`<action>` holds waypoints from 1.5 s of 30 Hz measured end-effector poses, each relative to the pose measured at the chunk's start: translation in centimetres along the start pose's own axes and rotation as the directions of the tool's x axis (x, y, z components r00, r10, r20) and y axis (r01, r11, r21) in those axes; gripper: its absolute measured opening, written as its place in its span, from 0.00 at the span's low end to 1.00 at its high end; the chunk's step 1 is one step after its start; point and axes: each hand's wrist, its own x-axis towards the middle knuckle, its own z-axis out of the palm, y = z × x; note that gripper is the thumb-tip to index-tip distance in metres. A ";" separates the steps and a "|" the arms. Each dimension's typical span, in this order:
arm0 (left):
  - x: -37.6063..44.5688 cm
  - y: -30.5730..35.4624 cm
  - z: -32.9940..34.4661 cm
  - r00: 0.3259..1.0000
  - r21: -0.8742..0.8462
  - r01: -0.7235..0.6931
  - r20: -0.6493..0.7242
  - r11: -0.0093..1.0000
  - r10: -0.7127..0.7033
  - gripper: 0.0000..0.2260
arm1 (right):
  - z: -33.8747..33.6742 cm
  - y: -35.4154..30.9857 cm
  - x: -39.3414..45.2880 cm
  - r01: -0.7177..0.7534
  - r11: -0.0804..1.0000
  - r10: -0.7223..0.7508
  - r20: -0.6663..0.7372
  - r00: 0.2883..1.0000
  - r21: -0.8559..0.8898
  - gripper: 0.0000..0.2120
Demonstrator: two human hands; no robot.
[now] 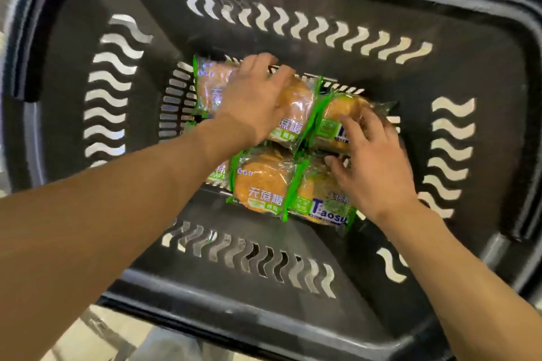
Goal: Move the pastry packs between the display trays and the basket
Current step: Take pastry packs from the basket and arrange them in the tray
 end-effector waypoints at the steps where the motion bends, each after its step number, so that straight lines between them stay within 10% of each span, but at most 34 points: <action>1: -0.6 0.0 0.3 0.999 0.006 -0.024 0.024 1.000 0.024 0.27 | 0.1 -0.1 -0.1 -0.016 1.000 0.016 0.038 0.999 -0.007 0.33; 6: -2.7 -1.4 1.8 0.967 0.134 -0.159 0.222 0.978 0.127 0.44 | 0.2 0.1 0.0 -0.012 0.999 0.015 0.087 0.996 -0.036 0.35; 17: -1.9 1.3 -0.1 0.988 0.180 0.002 0.154 0.984 -0.031 0.46 | -1.7 -0.4 -1.6 0.012 0.999 -0.009 0.065 0.998 -0.049 0.37; 27: -21.6 6.1 -30.9 0.980 -0.038 0.057 -0.190 0.998 -0.064 0.29 | -28.8 -15.1 -16.8 0.196 0.966 -0.215 -0.099 0.972 -0.168 0.31; 37: -41.1 -8.3 -58.1 0.653 -0.151 -0.172 -0.757 0.973 -0.002 0.20 | -47.8 -42.9 -26.3 0.384 0.897 -0.439 -0.522 0.731 -0.218 0.29; 45: -47.7 -23.2 -69.2 0.458 -0.161 -0.267 -0.889 0.950 -0.022 0.19 | -51.9 -63.0 -27.2 0.348 0.933 -0.325 -0.645 0.692 -0.096 0.29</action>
